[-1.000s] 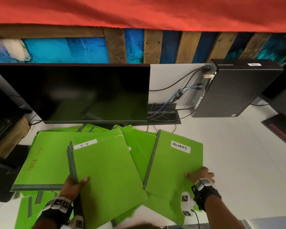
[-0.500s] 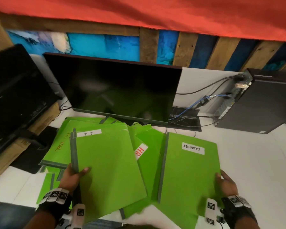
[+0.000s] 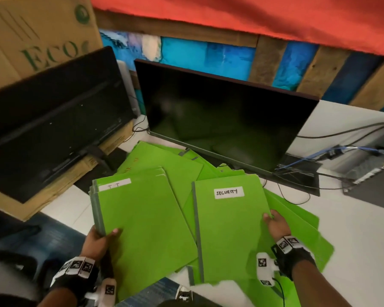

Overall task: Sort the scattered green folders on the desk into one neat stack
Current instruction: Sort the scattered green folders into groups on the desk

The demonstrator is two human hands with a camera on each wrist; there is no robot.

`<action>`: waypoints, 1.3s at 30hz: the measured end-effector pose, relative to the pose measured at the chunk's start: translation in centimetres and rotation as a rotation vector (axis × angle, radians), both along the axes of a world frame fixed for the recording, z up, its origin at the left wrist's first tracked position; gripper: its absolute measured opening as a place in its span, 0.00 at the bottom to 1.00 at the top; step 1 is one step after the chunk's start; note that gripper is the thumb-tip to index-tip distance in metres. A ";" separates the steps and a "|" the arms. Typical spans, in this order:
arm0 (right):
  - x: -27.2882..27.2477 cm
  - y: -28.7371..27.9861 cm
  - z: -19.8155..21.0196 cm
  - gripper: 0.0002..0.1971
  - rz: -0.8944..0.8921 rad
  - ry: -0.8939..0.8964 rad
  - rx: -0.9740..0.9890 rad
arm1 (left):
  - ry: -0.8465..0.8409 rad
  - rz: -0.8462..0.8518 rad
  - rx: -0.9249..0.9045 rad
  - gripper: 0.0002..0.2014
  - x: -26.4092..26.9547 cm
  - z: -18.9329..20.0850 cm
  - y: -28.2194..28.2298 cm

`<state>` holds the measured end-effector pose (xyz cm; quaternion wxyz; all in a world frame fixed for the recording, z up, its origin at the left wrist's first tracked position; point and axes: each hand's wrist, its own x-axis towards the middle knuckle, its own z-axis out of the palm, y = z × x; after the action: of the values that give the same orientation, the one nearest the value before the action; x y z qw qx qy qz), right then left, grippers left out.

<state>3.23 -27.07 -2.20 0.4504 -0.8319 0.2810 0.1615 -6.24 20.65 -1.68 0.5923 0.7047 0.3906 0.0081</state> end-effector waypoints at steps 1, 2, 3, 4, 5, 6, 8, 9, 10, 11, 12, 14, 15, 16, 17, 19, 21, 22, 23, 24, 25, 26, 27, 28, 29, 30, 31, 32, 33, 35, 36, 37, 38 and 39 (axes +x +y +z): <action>0.4 0.5 0.2 0.29 0.005 0.022 0.001 | 0.015 0.010 -0.006 0.16 0.0 -0.3 0.1; 0.8 0.8 0.0 0.32 -0.003 0.045 0.014 | 0.027 0.016 -0.008 0.17 0.0 -0.4 0.2; 1.0 1.2 0.2 0.36 0.008 0.070 0.013 | 0.042 0.026 -0.012 0.18 0.1 -0.8 0.5; 1.2 1.3 0.1 0.37 0.009 0.092 -0.001 | 0.047 0.028 -0.010 0.19 0.1 -1.0 0.7; 1.2 1.4 0.2 0.36 0.015 0.108 -0.033 | 0.053 0.024 -0.011 0.20 0.1 -1.3 0.9; 1.3 1.5 -0.1 0.33 -0.003 0.111 -0.057 | 0.052 0.011 -0.011 0.21 0.1 -1.2 0.8; 1.4 1.7 -0.6 0.28 -0.032 0.087 -0.084 | 0.037 0.007 -0.003 0.17 0.1 -1.2 0.8; 1.4 1.8 -0.8 0.29 -0.046 0.087 -0.081 | 0.033 0.014 -0.003 0.16 0.1 -1.2 0.6; 1.5 1.9 -1.0 0.31 -0.064 0.091 -0.067 | 0.027 0.019 0.000 0.16 0.1 -1.3 0.5; 1.5 1.9 -0.9 0.33 -0.066 0.106 -0.059 | 0.029 0.022 -0.006 0.17 0.0 -1.6 0.6; 1.5 1.8 -1.0 0.34 -0.071 0.121 -0.043 | 0.031 0.023 -0.013 0.19 0.0 -1.8 0.7; 1.5 1.3 -0.9 0.33 -0.051 0.153 -0.013 | 0.032 0.025 -0.017 0.20 0.0 -2.2 0.9; 1.4 1.1 -0.8 0.32 -0.027 0.179 -0.004 | 0.037 0.022 -0.018 0.20 0.0 -2.4 1.1; 1.2 0.8 -0.9 0.32 -0.001 0.192 0.007 | 0.039 0.020 -0.019 0.19 0.0 -2.3 1.2; 1.0 0.5 -1.0 0.31 0.032 0.199 0.009 | 0.035 0.015 -0.023 0.19 0.1 -2.3 1.3; 0.5 -0.6 -0.9 0.28 0.063 0.154 0.030 | 0.015 -0.001 -0.037 0.17 0.2 -2.0 1.6; -0.4 -2.2 -0.3 0.24 0.064 0.081 0.063 | -0.003 -0.016 -0.047 0.17 0.3 -1.8 1.8; -1.0 -3.3 0.1 0.23 0.054 0.048 0.079 | -0.010 -0.015 -0.048 0.16 0.2 -1.6 1.9; -1.6 -4.7 0.8 0.22 0.034 0.024 0.089 | -0.018 -0.011 -0.058 0.16 0.4 -1.6 2.0; -2.4 -6.3 1.3 0.22 0.010 -0.007 0.094 | -0.031 -0.006 -0.070 0.16 0.5 -1.6 2.2; -3.3 -8.1 1.7 0.24 -0.026 -0.036 0.091 | -0.039 -0.007 -0.081 0.17 0.8 -1.5 2.2; -4.3 -9.8 1.8 0.28 -0.092 -0.063 0.089 | -0.052 -0.020 -0.091 0.16 1.0 -1.2 2.0; -5.4 -11.5 1.8 0.32 -0.170 -0.081 0.089 | -0.074 -0.038 -0.102 0.15 1.3 -0.9 1.8; -6.5 -13.2 1.4 0.35 -0.249 -0.100 0.094 | -0.099 -0.059 -0.113 0.13 1.6 -0.6 1.3; -7.7 -14.4 1.3 0.35 -0.305 -0.108 0.095 | -0.126 -0.077 -0.125 0.11 2.0 -0.1 0.7; -8.8 -15.3 1.2 0.33 -0.333 -0.105 0.099 | -0.147 -0.094 -0.136 0.09 2.4 0.3 -0.1; -9.9 -16.1 0.9 0.29 -0.354 -0.088 0.094 | -0.158 -0.109 -0.141 0.08 2.9 0.6 -0.8; -10.9 -16.7 0.7 0.25 -0.366 -0.072 0.079 | -0.164 -0.137 -0.139 0.08 3.4 0.8 -1.6; -11.7 -17.2 0.3 0.22 -0.377 -0.058 0.068 | -0.161 -0.176 -0.127 0.08 4.0 0.5 -2.2; -13.1 -17.9 -0.2 0.19 -0.393 -0.041 0.084 | -0.141 -0.249 -0.099 0.07 5.0 0.2 -3.9; -13.6 -18.0 -0.2 0.19 -0.412 -0.050 0.109 | -0.124 -0.276 -0.096 0.08 5.5 -0.2 -4.7; -14.0 -18.0 -0.1 0.19 -0.423 -0.072 0.141 | -0.107 -0.295 -0.100 0.09 5.9 -0.7 -5.6; -14.3 -18.0 0.2 0.19 -0.428 -0.093 0.179 | -0.081 -0.303 -0.107 0.10 6.3 -1.1 -6.5; -14.3 -17.9 0.6 0.19 -0.428 -0.121 0.234 | -0.065 -0.314 -0.120 0.11 6.6 -1.6 -7.2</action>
<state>-11.11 -44.98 -1.61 0.5838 -0.7038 0.4026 0.0436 0.35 13.41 -3.26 0.6396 0.7197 0.2562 -0.0853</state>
